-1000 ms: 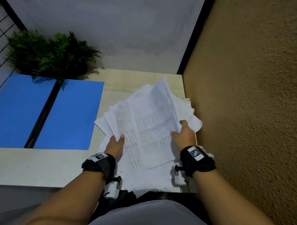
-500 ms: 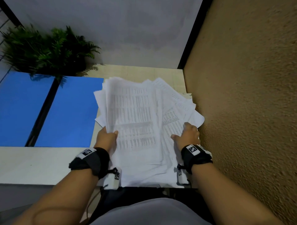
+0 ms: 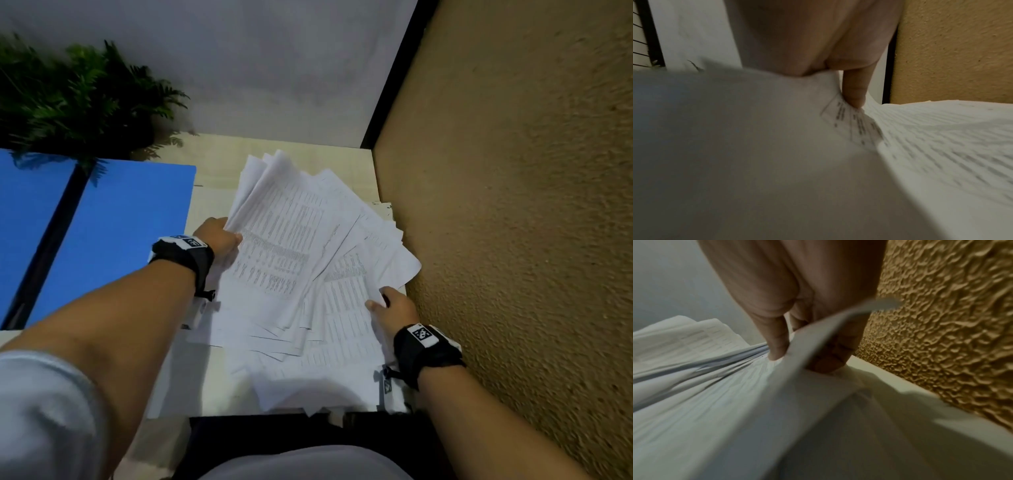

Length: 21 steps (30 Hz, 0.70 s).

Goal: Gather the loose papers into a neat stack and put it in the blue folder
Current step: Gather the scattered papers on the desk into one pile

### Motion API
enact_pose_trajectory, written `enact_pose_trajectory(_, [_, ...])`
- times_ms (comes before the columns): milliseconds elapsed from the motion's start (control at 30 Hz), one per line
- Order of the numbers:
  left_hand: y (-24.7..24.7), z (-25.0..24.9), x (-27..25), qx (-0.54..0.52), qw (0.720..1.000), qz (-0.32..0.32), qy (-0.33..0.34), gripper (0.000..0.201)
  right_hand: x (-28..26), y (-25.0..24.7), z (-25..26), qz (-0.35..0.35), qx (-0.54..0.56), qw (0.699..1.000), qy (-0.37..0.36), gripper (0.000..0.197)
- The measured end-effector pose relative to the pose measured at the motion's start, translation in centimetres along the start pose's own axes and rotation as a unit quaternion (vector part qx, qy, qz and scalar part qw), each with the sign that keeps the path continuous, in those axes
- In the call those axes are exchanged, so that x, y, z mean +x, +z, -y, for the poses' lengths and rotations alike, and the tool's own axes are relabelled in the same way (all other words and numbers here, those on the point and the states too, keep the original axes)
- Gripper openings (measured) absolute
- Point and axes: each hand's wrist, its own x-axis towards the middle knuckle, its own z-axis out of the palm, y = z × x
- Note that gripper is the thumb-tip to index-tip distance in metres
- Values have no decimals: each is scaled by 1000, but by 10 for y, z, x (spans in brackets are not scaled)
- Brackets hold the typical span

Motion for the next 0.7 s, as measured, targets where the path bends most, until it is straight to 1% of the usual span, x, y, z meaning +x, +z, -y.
enact_pose_trajectory(33, [0, 2, 0, 10, 1000, -9, 4, 34, 1, 0, -1, 11, 16, 1000, 2, 41])
enact_pose_trajectory(100, [2, 5, 0, 43, 999, -29, 6, 50, 3, 3, 0, 31, 9, 999, 4, 55])
enact_pose_trajectory(133, [2, 6, -1, 28, 999, -22, -3, 55, 3, 4, 2, 36, -2, 999, 6, 58])
enact_pose_trajectory(167, [2, 8, -1, -20, 1000, -4, -9, 50, 4, 7, 4, 37, -9, 999, 8, 55])
enact_pose_trajectory(233, [0, 8, -5, -96, 994, 45, -10, 30, 5, 12, 6, 32, -13, 999, 4, 38])
enact_pose_trajectory(267, [-2, 8, -7, -84, 995, 54, -5, 26, 6, 14, 7, 30, -19, 999, 4, 31])
enact_pose_trajectory(300, [-4, 8, -7, -69, 996, 49, 9, 27, 7, 15, 8, 28, -26, 999, 3, 23])
enact_pose_trajectory(333, [-6, 8, -10, -44, 998, 33, 18, 30, 7, 17, 8, 26, -27, 999, 7, 13])
enact_pose_trajectory(367, [-6, 8, -10, -30, 999, 5, 34, 34, 8, 17, 8, 23, -19, 999, 12, 9])
enact_pose_trajectory(433, [-5, 10, -13, -68, 995, -46, 58, 39, 9, 17, 9, 17, 8, 1000, 22, 17])
enact_pose_trajectory(500, [-5, 12, -20, -118, 985, -106, 62, 34, 7, 13, 11, -1, 14, 1000, 23, 23])
enact_pose_trajectory(567, [-7, 19, -25, -157, 977, -137, 43, 30, 7, 9, 9, -47, 30, 998, 29, 25])
enact_pose_trajectory(633, [-5, 32, -29, -220, 969, -115, -2, 32, 5, 5, 4, -86, 60, 993, 47, 28])
enact_pose_trajectory(700, [1, 46, -39, -323, 941, -82, -54, 36, 3, 3, -1, -101, 85, 989, 69, 30])
